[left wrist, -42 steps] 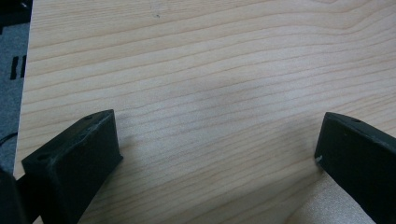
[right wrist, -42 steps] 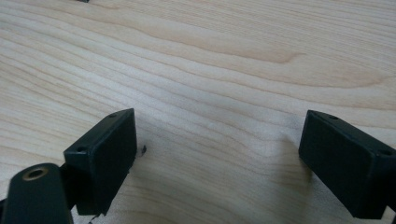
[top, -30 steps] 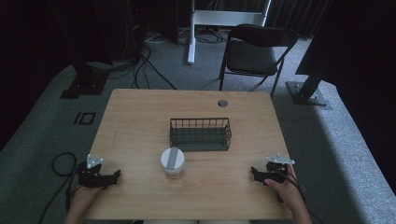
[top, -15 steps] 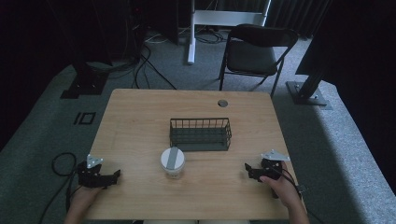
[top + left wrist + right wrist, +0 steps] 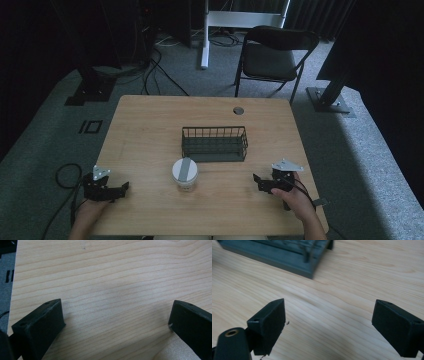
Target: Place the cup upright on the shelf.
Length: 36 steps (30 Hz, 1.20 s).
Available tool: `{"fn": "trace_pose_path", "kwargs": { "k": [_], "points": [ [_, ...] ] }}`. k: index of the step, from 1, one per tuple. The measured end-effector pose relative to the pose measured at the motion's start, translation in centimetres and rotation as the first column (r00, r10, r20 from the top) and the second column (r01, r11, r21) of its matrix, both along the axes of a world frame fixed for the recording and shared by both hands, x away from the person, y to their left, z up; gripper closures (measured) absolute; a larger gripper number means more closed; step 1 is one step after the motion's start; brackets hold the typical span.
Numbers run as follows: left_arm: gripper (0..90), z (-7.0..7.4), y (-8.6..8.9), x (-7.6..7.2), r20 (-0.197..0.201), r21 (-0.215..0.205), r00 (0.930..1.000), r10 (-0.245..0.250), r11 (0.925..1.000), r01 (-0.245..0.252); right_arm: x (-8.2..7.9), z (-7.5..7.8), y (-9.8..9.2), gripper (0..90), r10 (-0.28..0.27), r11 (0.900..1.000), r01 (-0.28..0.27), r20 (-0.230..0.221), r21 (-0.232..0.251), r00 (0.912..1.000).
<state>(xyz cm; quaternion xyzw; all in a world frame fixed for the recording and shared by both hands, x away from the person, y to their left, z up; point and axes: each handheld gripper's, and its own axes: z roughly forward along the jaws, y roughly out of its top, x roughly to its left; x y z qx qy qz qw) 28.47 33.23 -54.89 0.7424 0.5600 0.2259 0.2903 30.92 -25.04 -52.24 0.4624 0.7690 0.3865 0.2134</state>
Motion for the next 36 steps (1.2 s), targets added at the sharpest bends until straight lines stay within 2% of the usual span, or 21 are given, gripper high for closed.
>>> {"fn": "trace_pose_path", "kwargs": {
  "k": [15,21,27,31,32,35,36],
  "points": [
    [0.1,0.0,0.0,0.0,0.000,-0.001,1.0000,0.001,1.0000,-0.001,-0.2,1.4,3.4,11.6,0.092,0.995,-0.093,0.038,0.039,0.9951],
    [0.1,0.0,0.0,0.0,0.001,-0.002,1.0000,0.001,1.0000,-0.001,-0.2,1.5,4.9,11.6,0.125,0.990,-0.126,0.022,0.061,0.9919],
    [0.1,0.0,0.0,0.0,0.000,-0.002,1.0000,0.001,1.0000,-0.001,-0.3,1.5,6.2,13.3,0.154,0.986,-0.155,0.023,0.059,0.9879],
    [0.1,0.0,0.0,0.0,0.001,-0.003,1.0000,0.001,1.0000,-0.001,-0.4,1.5,7.3,13.3,0.182,0.980,-0.183,0.017,0.075,0.9831],
    [0.1,0.0,0.0,0.0,0.001,-0.002,1.0000,0.001,1.0000,-0.001,-0.4,1.5,7.5,13.3,0.191,0.979,-0.192,0.026,0.065,0.9813],
    [0.1,0.0,0.0,0.0,0.001,-0.002,1.0000,0.001,1.0000,-0.001,-0.6,1.6,8.3,13.3,0.222,0.972,-0.224,0.040,0.071,0.9743],
    [0.1,0.0,0.0,0.0,0.001,-0.002,1.0000,0.001,1.0000,-0.001,-0.7,1.6,8.6,13.3,0.241,0.967,-0.244,0.051,0.074,0.9693]
  ]
}}
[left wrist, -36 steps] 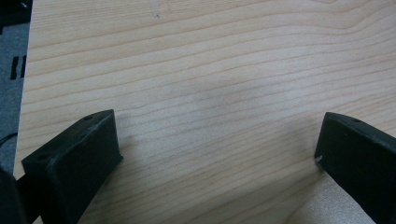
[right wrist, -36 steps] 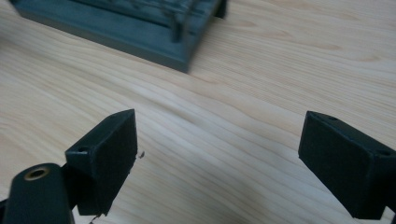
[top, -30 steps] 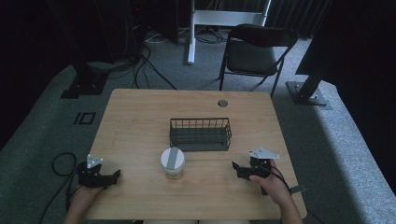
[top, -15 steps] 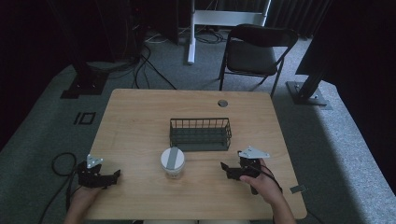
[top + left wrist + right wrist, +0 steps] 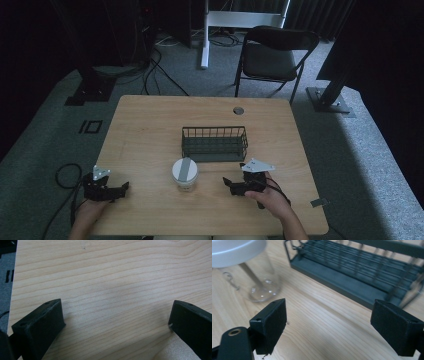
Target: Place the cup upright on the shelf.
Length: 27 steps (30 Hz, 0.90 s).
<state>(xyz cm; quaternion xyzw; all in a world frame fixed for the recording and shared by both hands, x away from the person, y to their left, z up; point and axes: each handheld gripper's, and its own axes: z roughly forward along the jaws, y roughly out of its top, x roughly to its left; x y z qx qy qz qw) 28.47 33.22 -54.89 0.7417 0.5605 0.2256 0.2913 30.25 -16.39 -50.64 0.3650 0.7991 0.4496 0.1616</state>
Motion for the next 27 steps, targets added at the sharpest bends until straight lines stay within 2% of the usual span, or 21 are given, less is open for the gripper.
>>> {"fn": "trace_pose_path", "kwargs": {
  "k": [6,14,19,22,27],
  "points": [
    [0.1,0.0,0.0,0.0,0.000,0.001,1.0000,-0.001,1.0000,0.001,-0.2,0.4,1.5,13.3,0.061,0.998,-0.061,0.027,0.006,0.9978],
    [0.1,0.0,0.0,0.0,0.000,0.000,1.0000,-0.001,1.0000,0.001,-0.4,0.2,3.3,13.3,0.113,0.994,-0.113,0.027,0.003,0.9932],
    [0.0,0.0,0.0,0.0,0.000,0.000,1.0000,-0.003,1.0000,0.003,-0.6,-0.2,4.6,13.5,0.166,0.986,-0.166,0.033,-0.005,0.9856],
    [0.1,0.0,0.0,0.0,0.000,0.000,1.0000,-0.003,1.0000,0.003,-0.7,-0.4,5.3,13.5,0.193,0.981,-0.194,0.039,0.008,0.9804],
    [0.0,0.0,0.0,0.0,0.000,0.000,1.0000,-0.003,1.0000,0.003,-0.6,-0.7,6.5,13.6,0.223,0.975,-0.224,0.036,0.010,0.9741]
  ]
}}
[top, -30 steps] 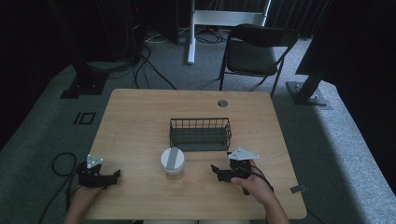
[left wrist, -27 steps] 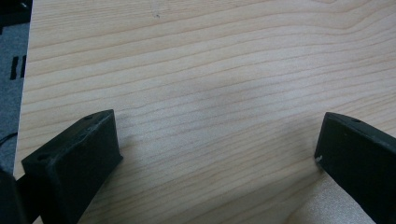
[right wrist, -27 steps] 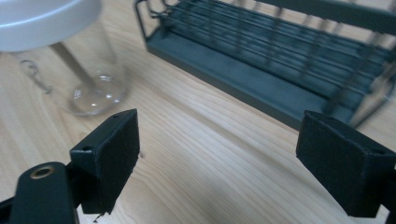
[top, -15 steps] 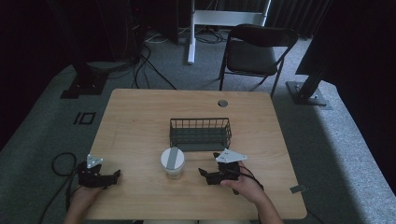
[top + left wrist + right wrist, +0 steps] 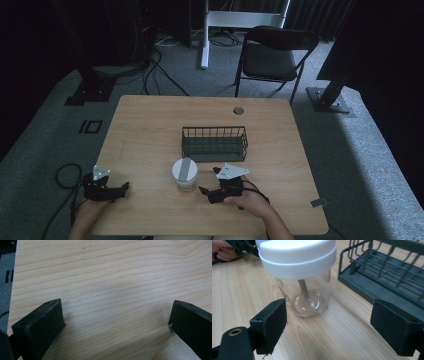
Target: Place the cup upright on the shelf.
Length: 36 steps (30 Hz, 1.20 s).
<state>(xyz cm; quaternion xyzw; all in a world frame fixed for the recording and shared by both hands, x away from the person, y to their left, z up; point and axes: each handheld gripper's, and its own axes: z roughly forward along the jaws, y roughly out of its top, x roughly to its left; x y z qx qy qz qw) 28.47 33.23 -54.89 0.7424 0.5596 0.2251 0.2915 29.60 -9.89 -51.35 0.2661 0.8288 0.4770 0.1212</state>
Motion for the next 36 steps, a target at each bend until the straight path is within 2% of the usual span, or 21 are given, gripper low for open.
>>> {"fn": "trace_pose_path", "kwargs": {
  "k": [17,25,36],
  "points": [
    [0.0,0.0,0.0,0.0,0.000,0.000,1.0000,0.000,1.0000,0.000,0.5,-0.7,3.3,16.2,0.076,0.997,-0.076,0.014,0.009,0.9970],
    [0.0,0.0,0.0,0.0,0.000,0.000,1.0000,0.000,1.0000,0.000,0.9,-1.2,4.4,16.3,0.086,0.996,-0.086,0.004,0.022,0.9962],
    [0.1,0.0,0.0,0.0,0.000,0.000,1.0000,-0.001,1.0000,0.001,1.5,-1.4,5.5,16.3,0.088,0.996,-0.089,0.017,0.029,0.9959]
  ]
}}
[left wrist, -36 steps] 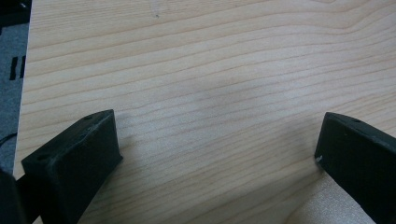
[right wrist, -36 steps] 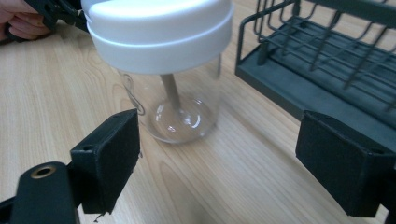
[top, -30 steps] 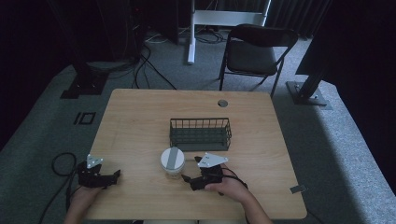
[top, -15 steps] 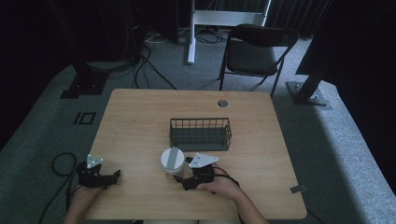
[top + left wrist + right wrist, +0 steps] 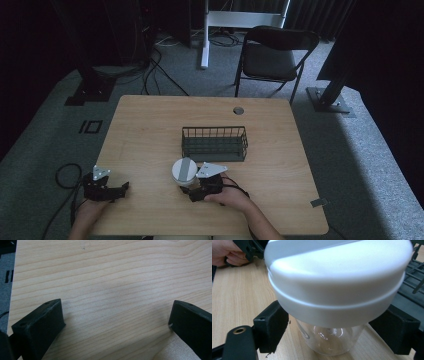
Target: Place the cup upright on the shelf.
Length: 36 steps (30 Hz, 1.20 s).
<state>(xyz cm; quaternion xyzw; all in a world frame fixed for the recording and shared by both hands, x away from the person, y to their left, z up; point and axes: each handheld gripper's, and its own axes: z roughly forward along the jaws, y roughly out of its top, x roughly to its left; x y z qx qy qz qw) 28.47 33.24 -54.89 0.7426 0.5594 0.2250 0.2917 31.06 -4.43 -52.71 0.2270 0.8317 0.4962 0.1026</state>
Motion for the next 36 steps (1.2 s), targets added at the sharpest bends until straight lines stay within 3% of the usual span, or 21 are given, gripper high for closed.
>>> {"fn": "trace_pose_path", "kwargs": {
  "k": [21,25,36],
  "points": [
    [0.0,0.0,0.0,0.0,0.001,-0.001,1.0000,-0.002,1.0000,0.002,0.5,-0.6,1.4,16.6,-0.029,1.000,0.029,-0.003,0.008,0.9996],
    [0.0,0.0,0.0,0.0,0.000,-0.001,1.0000,-0.002,1.0000,0.002,0.6,-0.5,1.5,18.2,-0.035,0.999,0.035,0.025,0.007,0.9991],
    [0.0,0.0,0.0,0.0,0.001,-0.001,1.0000,-0.002,1.0000,0.002,0.5,0.0,1.5,18.4,-0.039,0.999,0.039,0.032,0.003,0.9987]
  ]
}}
